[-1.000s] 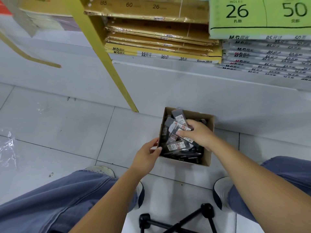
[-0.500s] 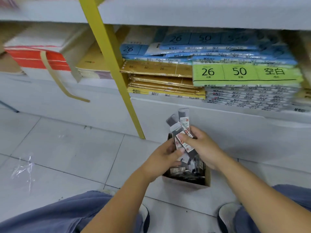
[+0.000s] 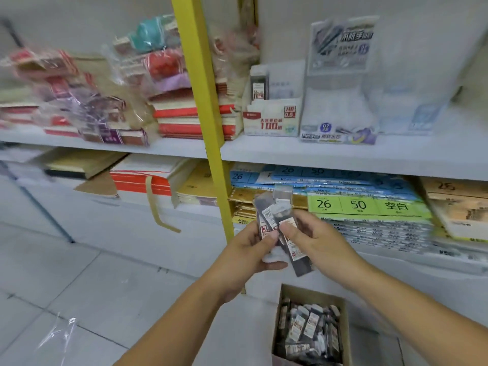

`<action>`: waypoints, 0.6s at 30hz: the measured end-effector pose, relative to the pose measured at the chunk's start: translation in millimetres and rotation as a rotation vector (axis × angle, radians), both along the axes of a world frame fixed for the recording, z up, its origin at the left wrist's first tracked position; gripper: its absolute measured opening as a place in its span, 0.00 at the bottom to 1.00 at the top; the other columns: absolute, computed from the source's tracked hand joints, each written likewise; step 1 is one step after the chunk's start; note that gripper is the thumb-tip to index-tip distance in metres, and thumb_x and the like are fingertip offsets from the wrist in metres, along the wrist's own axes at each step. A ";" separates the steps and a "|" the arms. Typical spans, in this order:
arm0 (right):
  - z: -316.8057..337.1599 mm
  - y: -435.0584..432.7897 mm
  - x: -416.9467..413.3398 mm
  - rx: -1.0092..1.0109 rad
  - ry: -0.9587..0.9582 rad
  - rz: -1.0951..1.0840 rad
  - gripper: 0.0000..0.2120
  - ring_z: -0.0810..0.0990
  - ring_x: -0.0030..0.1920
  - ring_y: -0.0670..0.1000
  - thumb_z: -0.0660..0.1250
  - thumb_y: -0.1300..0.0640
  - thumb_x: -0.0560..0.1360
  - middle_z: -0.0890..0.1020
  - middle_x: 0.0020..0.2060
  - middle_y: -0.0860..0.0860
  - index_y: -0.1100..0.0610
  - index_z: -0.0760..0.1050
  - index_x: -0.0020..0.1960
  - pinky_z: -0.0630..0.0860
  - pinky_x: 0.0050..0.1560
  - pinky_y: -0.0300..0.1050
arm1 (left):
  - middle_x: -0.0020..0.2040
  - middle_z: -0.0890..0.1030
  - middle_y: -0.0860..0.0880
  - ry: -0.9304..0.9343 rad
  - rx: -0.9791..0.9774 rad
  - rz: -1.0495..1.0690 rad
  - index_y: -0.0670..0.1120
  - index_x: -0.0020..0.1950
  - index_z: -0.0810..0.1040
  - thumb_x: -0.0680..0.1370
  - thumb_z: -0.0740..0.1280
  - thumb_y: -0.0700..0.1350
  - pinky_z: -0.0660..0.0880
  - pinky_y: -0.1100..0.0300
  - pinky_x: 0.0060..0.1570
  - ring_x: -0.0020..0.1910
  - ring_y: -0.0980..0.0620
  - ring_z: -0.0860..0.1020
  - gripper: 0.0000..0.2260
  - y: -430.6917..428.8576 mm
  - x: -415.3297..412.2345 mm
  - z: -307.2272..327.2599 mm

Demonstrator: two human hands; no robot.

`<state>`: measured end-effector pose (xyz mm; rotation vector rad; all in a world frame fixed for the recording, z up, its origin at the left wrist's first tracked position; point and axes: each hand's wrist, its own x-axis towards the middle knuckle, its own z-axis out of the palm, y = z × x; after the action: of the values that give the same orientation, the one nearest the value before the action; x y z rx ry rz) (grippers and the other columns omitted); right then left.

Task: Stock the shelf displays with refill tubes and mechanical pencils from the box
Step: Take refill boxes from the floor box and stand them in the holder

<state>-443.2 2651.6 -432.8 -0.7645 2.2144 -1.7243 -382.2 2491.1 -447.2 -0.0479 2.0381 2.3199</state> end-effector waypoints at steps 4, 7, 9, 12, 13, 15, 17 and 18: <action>41.1 -3.9 -13.4 -0.060 0.080 -0.023 0.11 0.84 0.43 0.40 0.70 0.54 0.75 0.85 0.43 0.38 0.41 0.76 0.54 0.76 0.39 0.29 | 0.63 0.82 0.45 0.061 0.153 0.006 0.49 0.68 0.76 0.84 0.61 0.43 0.82 0.48 0.51 0.59 0.42 0.82 0.13 -4.3 -15.1 37.6; 67.1 -8.1 -24.1 -0.063 0.126 -0.041 0.14 0.84 0.41 0.38 0.70 0.54 0.75 0.85 0.40 0.36 0.38 0.73 0.54 0.74 0.35 0.27 | 0.63 0.82 0.45 0.132 0.183 -0.003 0.49 0.67 0.76 0.84 0.61 0.41 0.82 0.47 0.49 0.59 0.42 0.82 0.13 -9.8 -29.6 64.2; 84.5 -10.4 -32.8 -0.014 0.162 -0.063 0.18 0.83 0.39 0.37 0.70 0.51 0.75 0.85 0.39 0.37 0.36 0.68 0.58 0.71 0.33 0.25 | 0.62 0.83 0.48 0.178 0.159 0.004 0.51 0.67 0.76 0.83 0.64 0.41 0.83 0.49 0.47 0.58 0.44 0.83 0.14 -14.0 -38.3 77.9; 106.8 -14.2 -43.9 0.058 0.195 -0.057 0.24 0.84 0.40 0.39 0.70 0.49 0.75 0.86 0.41 0.41 0.32 0.63 0.64 0.73 0.35 0.30 | 0.61 0.83 0.48 0.233 0.167 0.039 0.52 0.66 0.76 0.81 0.65 0.41 0.83 0.53 0.43 0.57 0.44 0.83 0.14 -20.6 -50.2 87.5; 113.2 -15.7 -45.3 0.049 0.216 -0.047 0.22 0.84 0.40 0.40 0.69 0.51 0.76 0.86 0.41 0.41 0.32 0.65 0.63 0.74 0.35 0.31 | 0.61 0.83 0.48 0.249 0.187 0.064 0.52 0.66 0.76 0.81 0.66 0.41 0.84 0.53 0.42 0.57 0.44 0.83 0.14 -22.2 -53.5 90.9; 128.1 -21.1 -52.6 0.002 0.311 -0.074 0.19 0.84 0.40 0.41 0.71 0.55 0.75 0.85 0.43 0.40 0.33 0.72 0.57 0.75 0.36 0.30 | 0.60 0.84 0.47 0.294 0.221 0.111 0.51 0.65 0.76 0.81 0.66 0.42 0.84 0.54 0.42 0.57 0.44 0.83 0.14 -29.8 -63.7 98.6; 146.9 -25.5 -63.5 -0.039 0.399 -0.131 0.18 0.84 0.41 0.44 0.72 0.56 0.73 0.83 0.44 0.42 0.33 0.75 0.52 0.79 0.39 0.36 | 0.59 0.84 0.48 0.344 0.227 0.145 0.53 0.65 0.76 0.82 0.65 0.42 0.83 0.54 0.41 0.56 0.45 0.84 0.13 -37.1 -72.5 106.3; 157.5 -27.4 -70.3 -0.066 0.409 -0.146 0.17 0.84 0.41 0.48 0.73 0.57 0.72 0.83 0.45 0.44 0.34 0.75 0.50 0.81 0.41 0.42 | 0.58 0.85 0.49 0.368 0.225 0.169 0.54 0.63 0.77 0.82 0.65 0.42 0.83 0.54 0.41 0.54 0.45 0.85 0.12 -40.3 -76.4 109.3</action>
<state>-513.6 2624.2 -275.3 -1.0796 2.5406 -1.8522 -458.6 2450.8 -337.8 0.2430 1.9651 2.8301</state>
